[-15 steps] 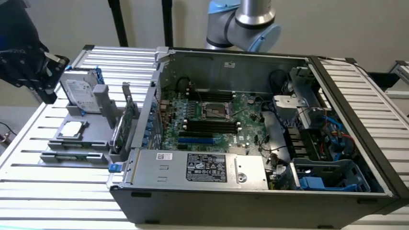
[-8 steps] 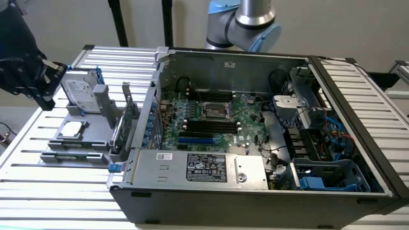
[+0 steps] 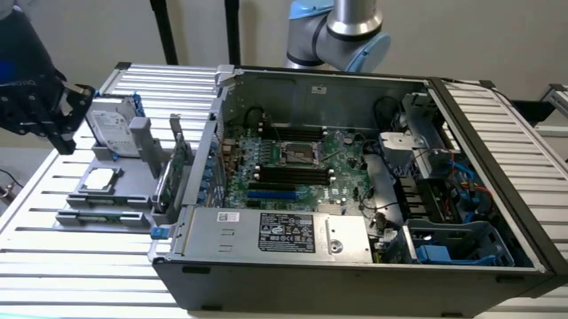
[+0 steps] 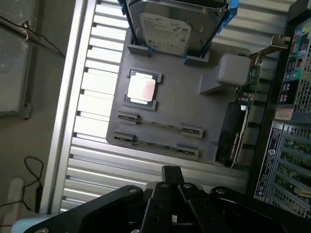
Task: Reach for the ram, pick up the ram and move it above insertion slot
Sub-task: 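Reach for the ram, then pick up the ram and move it above insertion slot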
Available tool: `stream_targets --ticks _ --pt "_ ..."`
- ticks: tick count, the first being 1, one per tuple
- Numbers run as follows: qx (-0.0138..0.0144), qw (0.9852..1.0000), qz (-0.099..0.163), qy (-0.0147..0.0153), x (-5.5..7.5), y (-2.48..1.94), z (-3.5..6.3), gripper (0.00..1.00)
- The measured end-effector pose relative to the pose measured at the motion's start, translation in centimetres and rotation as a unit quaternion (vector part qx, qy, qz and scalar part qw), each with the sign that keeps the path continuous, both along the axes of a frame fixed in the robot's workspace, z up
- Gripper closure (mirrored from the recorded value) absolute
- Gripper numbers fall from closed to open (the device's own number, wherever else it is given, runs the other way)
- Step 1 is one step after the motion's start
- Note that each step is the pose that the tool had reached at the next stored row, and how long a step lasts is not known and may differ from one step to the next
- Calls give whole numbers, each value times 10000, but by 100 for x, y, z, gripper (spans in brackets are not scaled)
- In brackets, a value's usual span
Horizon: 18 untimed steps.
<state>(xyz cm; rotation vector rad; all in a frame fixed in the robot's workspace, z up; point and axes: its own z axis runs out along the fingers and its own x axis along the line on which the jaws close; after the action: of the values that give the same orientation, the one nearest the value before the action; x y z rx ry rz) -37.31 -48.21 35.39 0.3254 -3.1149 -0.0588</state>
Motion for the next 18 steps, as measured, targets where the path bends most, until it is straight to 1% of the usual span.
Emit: stream_targets --ticks 3,5,7,9,11,13,16,18 --pt "0 9996 278 0 0 0 -8 89" --pt "0 9990 458 0 0 0 -13 89" --pt "0 9980 637 0 0 0 -19 89" --pt "0 9966 823 0 0 0 -25 89" --pt "0 9950 1002 1 0 0 -30 89" --pt "0 9930 1181 0 0 0 -36 89" --pt "1 9894 1451 0 0 0 -44 89" --pt "2 9865 1636 0 0 0 -50 89"
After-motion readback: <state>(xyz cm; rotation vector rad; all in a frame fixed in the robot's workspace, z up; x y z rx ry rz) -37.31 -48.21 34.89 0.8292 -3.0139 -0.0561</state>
